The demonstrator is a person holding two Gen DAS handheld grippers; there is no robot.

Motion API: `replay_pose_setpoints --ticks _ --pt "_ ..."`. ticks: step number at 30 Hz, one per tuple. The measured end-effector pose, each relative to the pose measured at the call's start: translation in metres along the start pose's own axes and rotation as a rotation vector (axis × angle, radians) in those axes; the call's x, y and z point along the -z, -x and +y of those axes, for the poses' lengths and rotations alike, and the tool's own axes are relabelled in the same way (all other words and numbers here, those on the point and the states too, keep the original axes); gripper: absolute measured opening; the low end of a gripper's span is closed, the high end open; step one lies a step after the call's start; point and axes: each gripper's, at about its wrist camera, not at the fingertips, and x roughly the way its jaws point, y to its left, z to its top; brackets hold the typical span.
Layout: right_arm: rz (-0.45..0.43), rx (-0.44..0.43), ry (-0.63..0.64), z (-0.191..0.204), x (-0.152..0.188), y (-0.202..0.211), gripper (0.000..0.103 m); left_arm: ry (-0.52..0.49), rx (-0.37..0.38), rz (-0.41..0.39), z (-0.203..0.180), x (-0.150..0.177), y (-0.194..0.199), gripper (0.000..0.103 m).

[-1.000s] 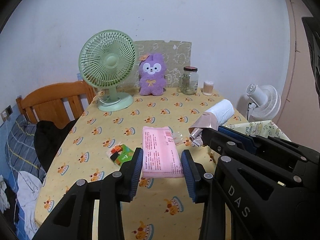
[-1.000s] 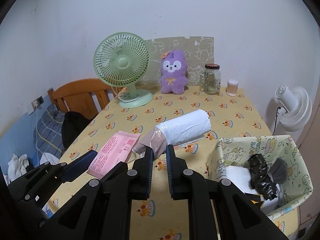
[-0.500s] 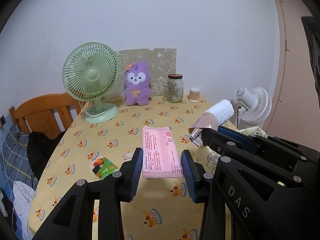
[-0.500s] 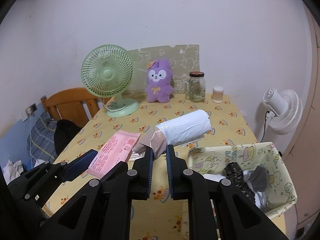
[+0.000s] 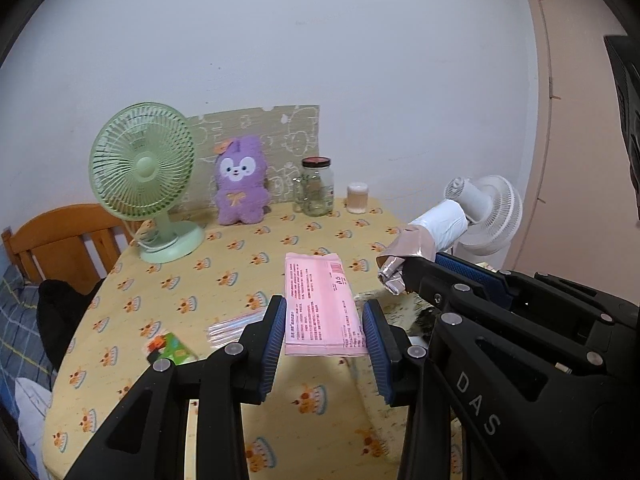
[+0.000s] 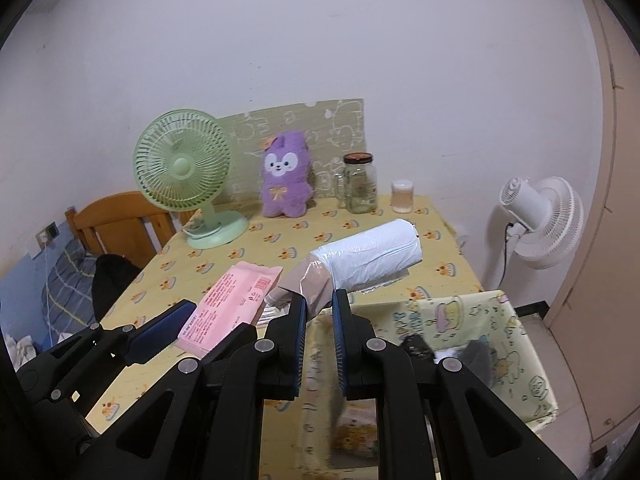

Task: Organize soft objects
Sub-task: 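Carry the pink packet and white roll over the box with both tools, then lower the pink packet and white roll into the box and open both tools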

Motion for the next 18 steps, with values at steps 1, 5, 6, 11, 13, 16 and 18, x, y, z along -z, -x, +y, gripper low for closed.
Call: replay_pose_setpoints --ticks 1,5,6,11,13,16,18 --pt "-0.001 0.004 -0.003 -0.003 0.0 0.001 0.016 -0.004 0.005 0.0 -0.004 -0.001 -0.001 0.04" --pt "-0.004 0.02 -0.019 -0.017 0.001 0.001 0.016 -0.018 0.02 0.001 -0.015 -0.002 -0.005 0.04" --pt "-0.004 0.023 -0.021 -0.019 0.001 0.002 0.016 -0.021 0.024 0.002 -0.017 -0.003 -0.007 0.04" --pt "0.001 0.047 -0.04 -0.037 0.005 0.003 0.016 -0.037 0.052 0.014 -0.032 -0.003 -0.015 0.04" --pt "0.007 0.057 -0.048 -0.043 0.007 0.003 0.016 -0.044 0.064 0.022 -0.038 -0.002 -0.019 0.04" --pt "0.015 0.069 -0.059 -0.051 0.01 0.002 0.016 -0.054 0.08 0.033 -0.046 -0.002 -0.024 0.04" --pt "0.022 0.076 -0.068 -0.057 0.013 0.001 0.016 -0.061 0.091 0.043 -0.052 0.0 -0.028 0.04"
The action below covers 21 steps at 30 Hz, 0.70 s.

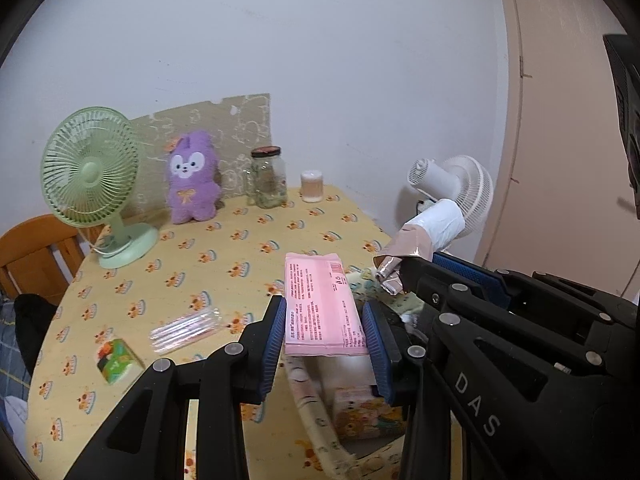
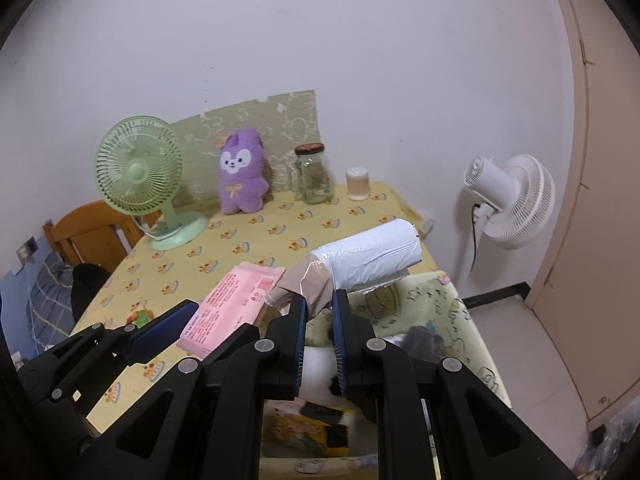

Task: Organize soft objects
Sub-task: 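Lower the pink packet and white roll into the box and open both tools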

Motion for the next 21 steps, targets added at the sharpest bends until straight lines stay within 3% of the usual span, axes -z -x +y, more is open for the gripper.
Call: replay_pose_setpoints --ticks 17,21 --pt "0.095 0.026 -0.056 -0.031 0.022 -0.024 0.016 -0.053 0.077 0.118 -0.025 0.014 -0.032 0.041" --pt "0.12 0.022 -0.069 -0.034 0.027 -0.031 0.016 -0.058 0.073 0.145 -0.024 0.016 -0.038 0.057"
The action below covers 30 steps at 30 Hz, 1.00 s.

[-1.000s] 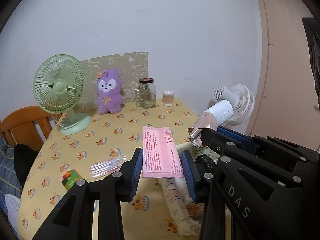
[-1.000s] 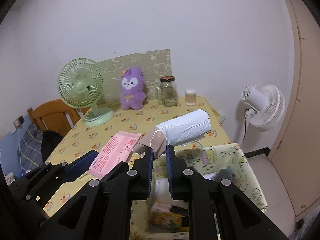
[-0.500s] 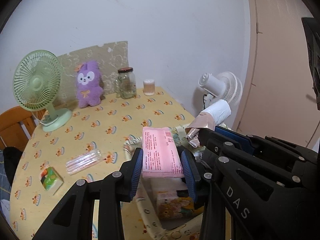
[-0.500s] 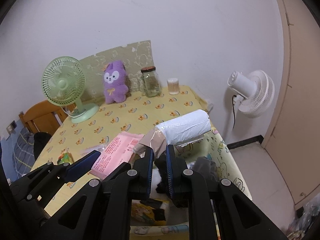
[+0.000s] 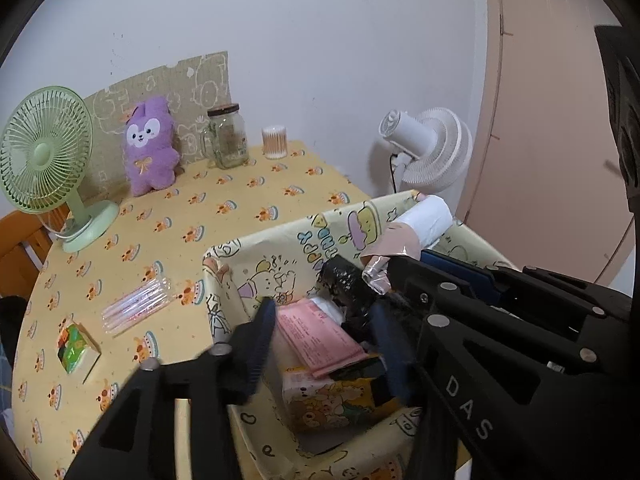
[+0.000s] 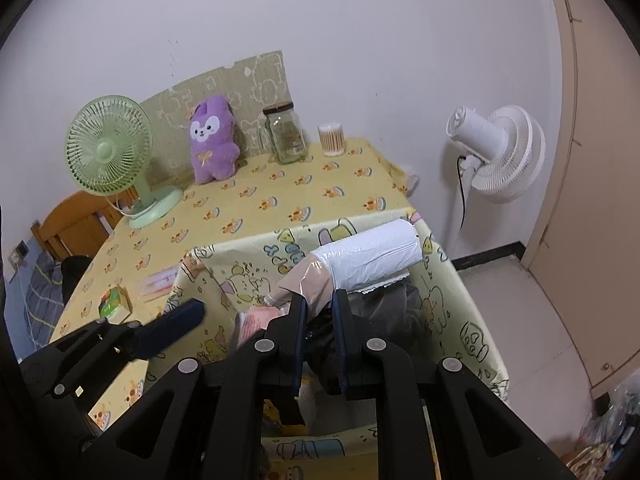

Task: Organize soft objects
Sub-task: 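Lower the pink packet and white roll into the box and open both tools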

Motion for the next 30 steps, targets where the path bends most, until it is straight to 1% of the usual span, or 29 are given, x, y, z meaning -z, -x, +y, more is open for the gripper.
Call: replay_pose_setpoints --ticks 5,10,13,15,18,20,22,26,30 --pt "0.025 -0.012 -0.005 0.002 0.001 -0.01 0.015 -0.006 -0.004 0.025 0.003 0.002 -0.004 0.067" --pt "0.06 -0.029 -0.036 0.0 0.001 -0.017 0.018 -0.021 -0.02 0.035 0.003 0.002 -0.006 0.067" --pt "0.069 -0.006 -0.021 0.001 0.0 -0.018 0.024 -0.037 -0.035 0.039 0.001 0.002 -0.007 0.068" --pt "0.07 0.006 -0.02 0.0 0.001 -0.018 0.037 -0.044 -0.043 0.04 0.0 0.002 -0.007 0.068" --pt "0.071 0.03 -0.023 -0.004 0.002 -0.017 0.044 -0.049 -0.055 0.042 -0.001 0.002 -0.007 0.069" --pt "0.07 0.042 -0.028 -0.006 0.002 -0.015 0.05 -0.052 -0.06 0.043 -0.003 0.002 -0.007 0.07" --pt "0.07 0.057 -0.035 -0.01 0.003 -0.014 0.054 -0.056 -0.065 0.047 -0.004 0.003 -0.007 0.072" --pt "0.064 0.069 -0.026 -0.011 0.004 -0.009 0.055 -0.063 -0.083 0.043 -0.007 0.004 -0.003 0.076" --pt "0.049 0.087 -0.044 -0.015 0.005 -0.002 0.065 -0.054 -0.083 0.028 -0.006 0.005 0.004 0.08"
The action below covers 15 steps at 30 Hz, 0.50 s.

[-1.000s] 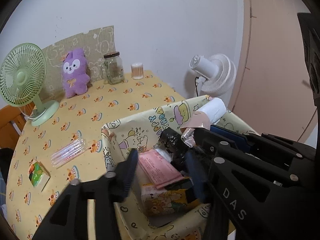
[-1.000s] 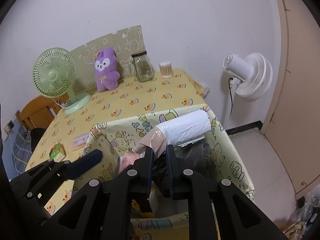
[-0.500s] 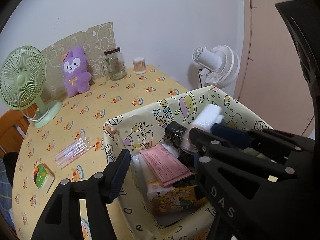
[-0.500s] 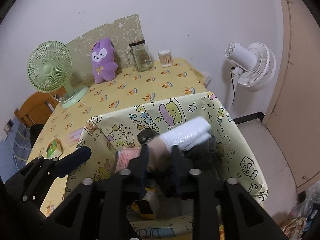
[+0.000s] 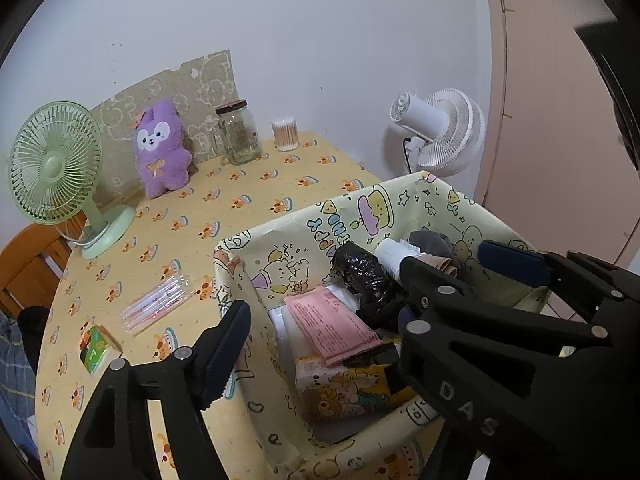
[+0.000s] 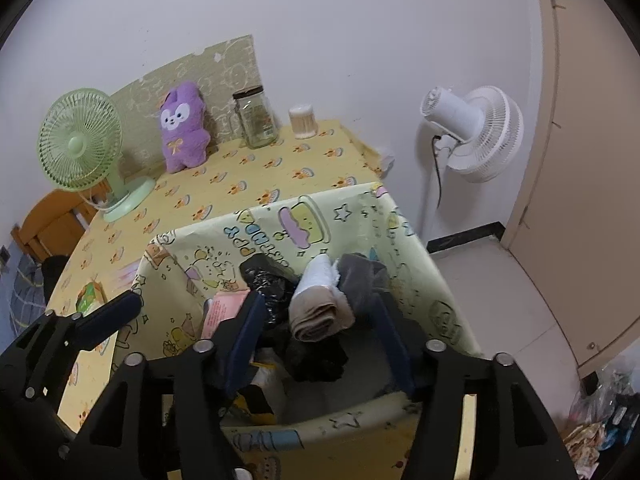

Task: Organize soft objects
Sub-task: 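Lower the pink packet and white roll into the box and open both tools, then lift both open tools out of the box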

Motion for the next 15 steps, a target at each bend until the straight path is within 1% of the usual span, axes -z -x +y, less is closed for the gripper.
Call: replay_pose_setpoints --ticks 1,2,4,8,10,12,15 --pt "-0.003 -0.003 -0.006 -0.002 0.0 0.002 0.066 0.0 0.0 -0.006 0.0 0.0 0.002 0.083" --pt "-0.005 -0.004 -0.012 -0.003 0.001 0.004 0.066 -0.001 -0.001 -0.01 0.0 0.001 0.004 0.088" --pt "-0.006 0.017 -0.016 -0.004 0.002 0.008 0.066 -0.008 -0.007 -0.017 0.001 0.001 0.006 0.094" --pt "-0.02 0.022 -0.006 0.0 0.002 0.016 0.068 0.003 -0.004 -0.026 0.005 0.003 0.013 0.095" --pt "-0.029 0.019 -0.005 0.002 0.003 0.021 0.071 0.007 -0.009 -0.035 0.007 0.004 0.018 0.095" --pt "-0.042 0.017 -0.004 0.004 0.004 0.027 0.077 0.014 -0.008 -0.045 0.009 0.005 0.023 0.096" --pt "-0.064 0.016 0.0 0.009 0.005 0.036 0.08 0.028 -0.008 -0.061 0.014 0.007 0.032 0.098"
